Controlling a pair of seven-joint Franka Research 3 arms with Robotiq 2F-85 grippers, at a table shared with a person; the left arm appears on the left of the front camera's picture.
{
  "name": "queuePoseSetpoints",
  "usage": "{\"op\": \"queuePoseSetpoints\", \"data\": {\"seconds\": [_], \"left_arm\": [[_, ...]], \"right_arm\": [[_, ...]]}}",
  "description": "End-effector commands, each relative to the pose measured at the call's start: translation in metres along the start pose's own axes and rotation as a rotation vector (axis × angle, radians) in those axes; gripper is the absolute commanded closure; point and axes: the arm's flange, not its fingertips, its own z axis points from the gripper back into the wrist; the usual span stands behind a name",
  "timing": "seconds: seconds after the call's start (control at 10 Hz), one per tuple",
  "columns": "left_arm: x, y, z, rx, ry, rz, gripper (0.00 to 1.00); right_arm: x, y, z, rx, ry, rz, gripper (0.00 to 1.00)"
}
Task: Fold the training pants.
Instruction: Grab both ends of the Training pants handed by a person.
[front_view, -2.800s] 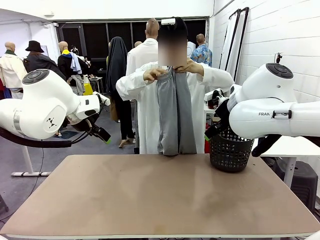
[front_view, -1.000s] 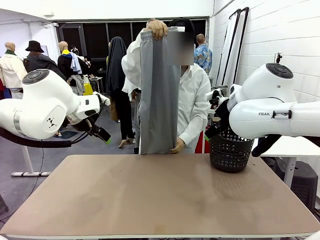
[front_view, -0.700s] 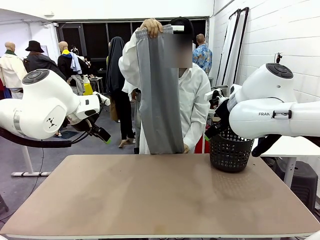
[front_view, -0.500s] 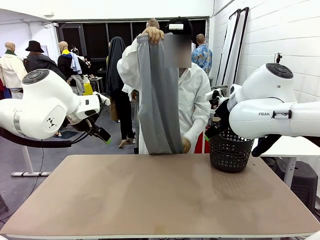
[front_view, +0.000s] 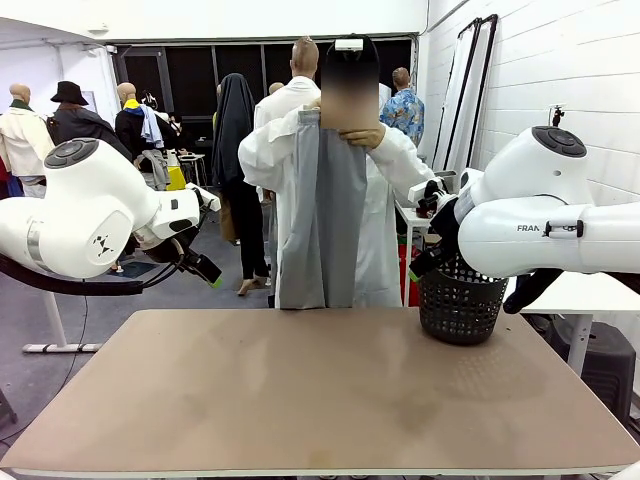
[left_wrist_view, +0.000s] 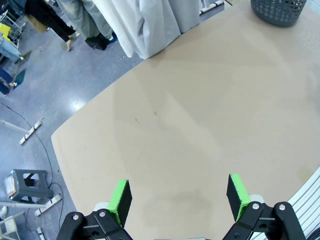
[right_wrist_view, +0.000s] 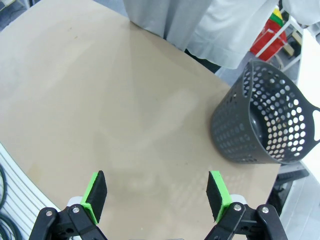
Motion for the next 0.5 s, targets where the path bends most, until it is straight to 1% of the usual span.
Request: {"op": "queuePoseSetpoints", "data": {"seconds": [0.0, 0.4], "left_arm": [[0.0008, 0.0011, 0.0006, 0.001, -0.010, 0.001, 0.00], [0.0008, 0.0011, 0.0006, 0.001, -0.010, 0.001, 0.00]], "right_arm": [[0.0011, 0.0009, -0.0008, 0.004, -0.007, 0.002, 0.00], [0.0011, 0.0009, -0.0008, 0.004, -0.007, 0.002, 0.00]]}}
